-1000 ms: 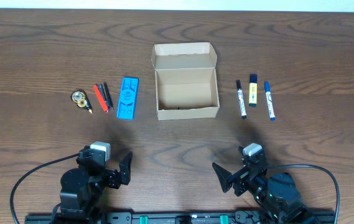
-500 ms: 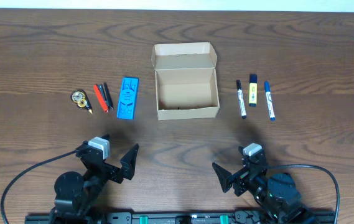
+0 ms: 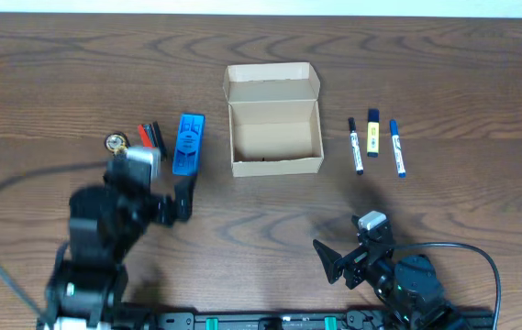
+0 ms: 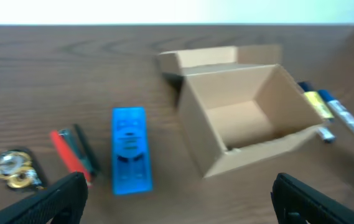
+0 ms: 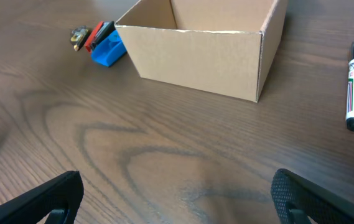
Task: Pack container
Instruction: 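Reach the left gripper to the blue whiteboard duster and grasp it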
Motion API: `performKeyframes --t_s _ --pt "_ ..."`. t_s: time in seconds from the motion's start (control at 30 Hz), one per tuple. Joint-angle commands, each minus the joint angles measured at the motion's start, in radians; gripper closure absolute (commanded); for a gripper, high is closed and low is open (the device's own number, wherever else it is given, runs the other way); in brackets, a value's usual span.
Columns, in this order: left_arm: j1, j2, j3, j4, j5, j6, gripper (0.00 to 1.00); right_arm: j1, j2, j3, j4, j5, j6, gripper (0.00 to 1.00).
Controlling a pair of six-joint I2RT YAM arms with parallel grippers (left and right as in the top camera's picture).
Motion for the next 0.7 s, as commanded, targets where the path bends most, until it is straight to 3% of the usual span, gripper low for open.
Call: performKeyframes --t_s 0.0,0.1,0.33,0.67 --pt "-0.003 0.163 0.089 -0.003 -0.145 0.04 0.05 0.008 -0.005 -0.004 0.0 0.01 -0.017 0.01" --pt "-0.003 0.33 0.167 0.017 -0.204 0.041 0.05 0.008 -0.005 -0.004 0.0 0.01 -0.017 0.01" --pt "-0.004 0.653 0.267 0.171 -0.174 0.039 0.05 0.008 -0.005 -0.004 0.0 0.01 -0.017 0.01" --pt "-0.004 0.868 0.267 0.294 -0.175 0.04 0.05 0.008 -0.005 -0.004 0.0 0.01 -0.017 0.01"
